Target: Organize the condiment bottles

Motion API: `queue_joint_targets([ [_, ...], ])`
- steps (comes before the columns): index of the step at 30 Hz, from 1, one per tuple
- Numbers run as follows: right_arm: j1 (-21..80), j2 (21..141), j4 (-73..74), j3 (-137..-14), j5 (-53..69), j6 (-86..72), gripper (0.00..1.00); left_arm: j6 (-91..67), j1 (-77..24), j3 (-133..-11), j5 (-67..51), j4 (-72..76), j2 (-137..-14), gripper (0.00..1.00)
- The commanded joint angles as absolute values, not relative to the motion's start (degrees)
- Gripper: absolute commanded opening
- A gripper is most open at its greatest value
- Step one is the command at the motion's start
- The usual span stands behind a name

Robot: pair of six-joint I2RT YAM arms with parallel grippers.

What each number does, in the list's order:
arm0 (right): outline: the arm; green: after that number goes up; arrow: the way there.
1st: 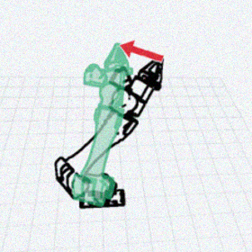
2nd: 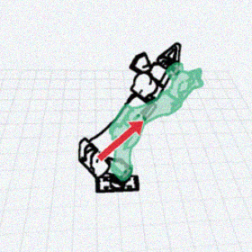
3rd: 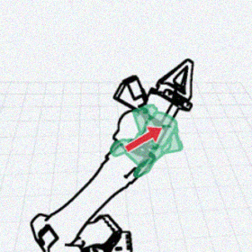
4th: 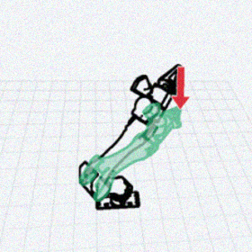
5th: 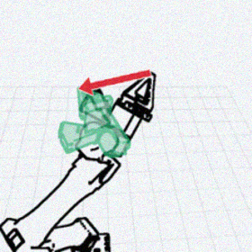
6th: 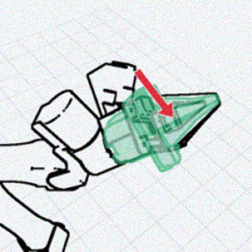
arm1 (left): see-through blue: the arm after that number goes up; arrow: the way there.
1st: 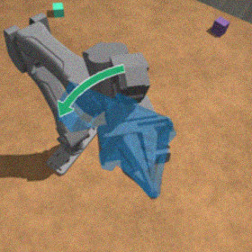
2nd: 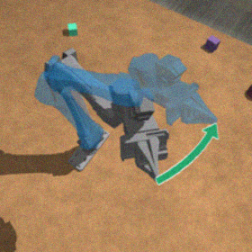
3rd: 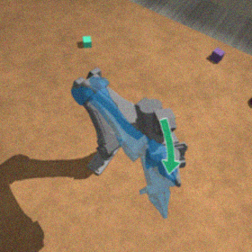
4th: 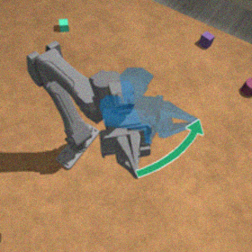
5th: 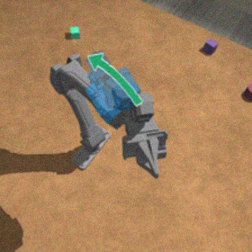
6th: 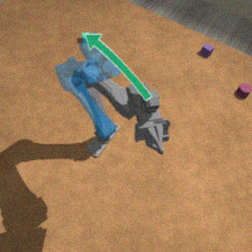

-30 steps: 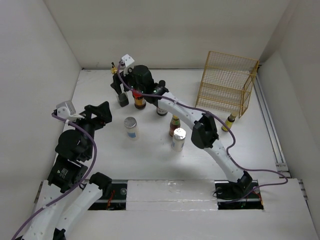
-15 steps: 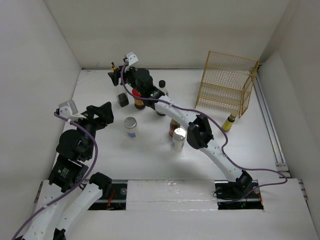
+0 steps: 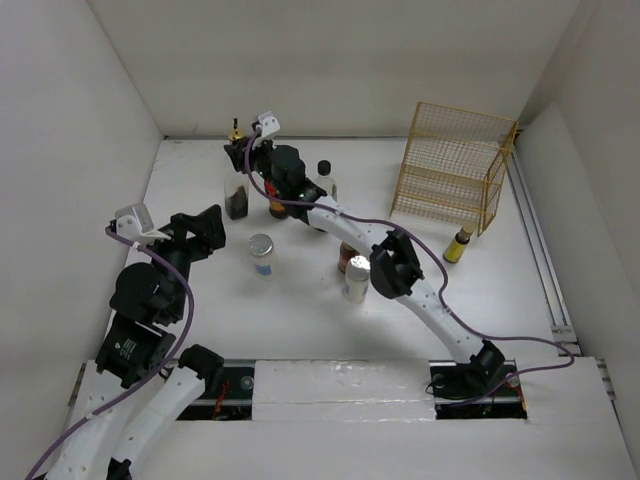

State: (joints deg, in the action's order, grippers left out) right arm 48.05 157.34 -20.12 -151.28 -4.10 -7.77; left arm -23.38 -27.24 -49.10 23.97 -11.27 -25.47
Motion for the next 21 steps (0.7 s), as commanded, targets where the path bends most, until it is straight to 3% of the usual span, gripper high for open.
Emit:
queue_joint_targets([
  [1, 49.1, 153.4, -30.1, -152.3, -4.4, -9.1, 0.28, -22.7, -27.0, -48.9, 23.4, -8.0, -25.0, 0.73],
  [8, 50.3, 145.1, -38.1, -146.2, -5.4, -9.1, 0.19, -22.7, -27.0, -48.9, 23.9, -8.0, -25.0, 0.73],
  [16, 50.8, 139.3, -42.4, -147.6, -6.6, -9.1, 0.17, -22.1, -27.0, -48.3, 25.0, -8.0, -25.0, 0.73],
  [21, 50.2, 132.2, -43.7, -142.3, -7.8, -6.5, 0.17, -22.1, -27.0, -48.3, 25.6, -8.0, -24.4, 0.73],
])
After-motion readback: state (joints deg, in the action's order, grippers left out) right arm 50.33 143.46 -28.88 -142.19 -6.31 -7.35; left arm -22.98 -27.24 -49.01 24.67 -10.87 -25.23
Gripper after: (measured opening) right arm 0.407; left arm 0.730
